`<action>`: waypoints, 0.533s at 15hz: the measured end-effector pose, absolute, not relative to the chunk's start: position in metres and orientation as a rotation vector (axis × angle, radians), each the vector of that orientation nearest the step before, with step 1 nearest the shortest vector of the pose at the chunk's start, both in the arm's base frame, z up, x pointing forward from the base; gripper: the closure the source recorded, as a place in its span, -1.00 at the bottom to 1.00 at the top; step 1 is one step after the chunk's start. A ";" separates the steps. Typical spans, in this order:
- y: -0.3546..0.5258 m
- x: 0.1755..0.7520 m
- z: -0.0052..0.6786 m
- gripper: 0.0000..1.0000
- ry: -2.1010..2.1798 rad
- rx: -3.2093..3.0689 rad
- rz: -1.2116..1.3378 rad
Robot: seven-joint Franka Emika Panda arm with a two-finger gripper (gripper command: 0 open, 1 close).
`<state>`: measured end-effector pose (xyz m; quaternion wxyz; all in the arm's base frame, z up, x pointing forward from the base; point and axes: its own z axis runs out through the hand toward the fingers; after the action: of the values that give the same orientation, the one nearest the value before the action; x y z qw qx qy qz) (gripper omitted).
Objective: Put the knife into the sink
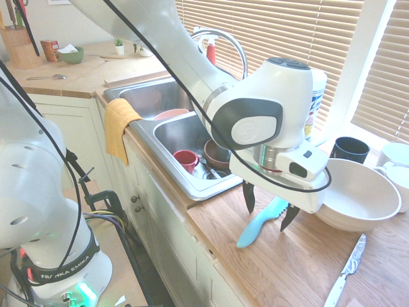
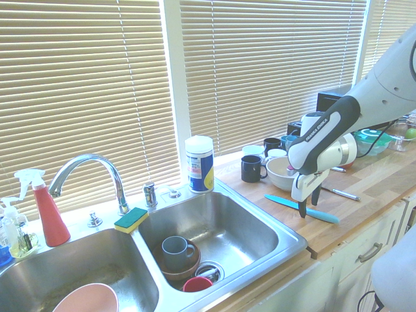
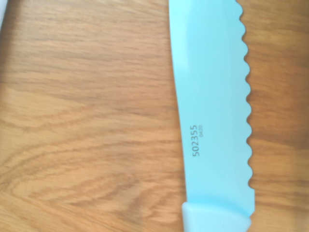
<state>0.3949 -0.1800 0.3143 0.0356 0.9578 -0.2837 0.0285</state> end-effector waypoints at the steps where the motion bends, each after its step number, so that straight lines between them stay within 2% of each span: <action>1: -0.179 0.395 0.314 1.00 -0.874 2.942 0.086; 8: -0.176 0.392 0.313 1.00 -0.895 2.946 0.079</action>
<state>0.3925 -0.1755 0.3127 0.0310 0.9560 -0.2905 0.0256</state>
